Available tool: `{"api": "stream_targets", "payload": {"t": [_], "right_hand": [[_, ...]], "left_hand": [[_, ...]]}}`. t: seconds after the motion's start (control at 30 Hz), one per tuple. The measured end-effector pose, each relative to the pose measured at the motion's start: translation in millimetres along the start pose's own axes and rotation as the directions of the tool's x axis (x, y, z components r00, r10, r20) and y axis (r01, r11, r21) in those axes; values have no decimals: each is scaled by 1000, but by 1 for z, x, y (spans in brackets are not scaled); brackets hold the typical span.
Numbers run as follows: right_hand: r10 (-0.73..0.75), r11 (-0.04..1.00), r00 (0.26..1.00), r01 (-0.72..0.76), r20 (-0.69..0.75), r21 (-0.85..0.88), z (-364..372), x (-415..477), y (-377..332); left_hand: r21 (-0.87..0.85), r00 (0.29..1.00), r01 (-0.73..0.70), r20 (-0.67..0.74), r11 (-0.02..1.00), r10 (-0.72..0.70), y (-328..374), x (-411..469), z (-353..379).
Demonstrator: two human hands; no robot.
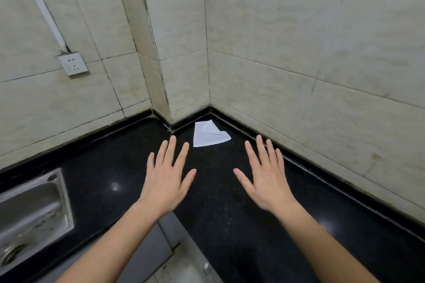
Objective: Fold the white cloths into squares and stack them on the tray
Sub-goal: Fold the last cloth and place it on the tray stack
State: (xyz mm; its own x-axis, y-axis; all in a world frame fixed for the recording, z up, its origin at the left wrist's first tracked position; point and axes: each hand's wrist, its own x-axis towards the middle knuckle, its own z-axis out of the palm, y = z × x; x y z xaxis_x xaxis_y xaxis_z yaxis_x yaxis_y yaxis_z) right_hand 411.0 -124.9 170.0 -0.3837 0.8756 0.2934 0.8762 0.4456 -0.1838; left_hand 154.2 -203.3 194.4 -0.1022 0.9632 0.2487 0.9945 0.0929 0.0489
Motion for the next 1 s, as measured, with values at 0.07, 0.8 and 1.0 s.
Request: {"api": "stream_targets", "payload": {"t": [0.07, 0.8, 1.0], "right_hand": [[22, 999, 999, -23, 30, 48, 15, 38, -1], [204, 978, 848, -196, 489, -67, 199, 272, -8], [290, 950, 743, -297, 603, -92, 264, 306, -19]], "left_hand": [[-2, 999, 13, 30, 1000, -12, -17, 33, 8], [-108, 839, -312, 434, 944, 327, -133, 325, 198], [-256, 735, -345, 525, 903, 430, -138, 365, 298]]}}
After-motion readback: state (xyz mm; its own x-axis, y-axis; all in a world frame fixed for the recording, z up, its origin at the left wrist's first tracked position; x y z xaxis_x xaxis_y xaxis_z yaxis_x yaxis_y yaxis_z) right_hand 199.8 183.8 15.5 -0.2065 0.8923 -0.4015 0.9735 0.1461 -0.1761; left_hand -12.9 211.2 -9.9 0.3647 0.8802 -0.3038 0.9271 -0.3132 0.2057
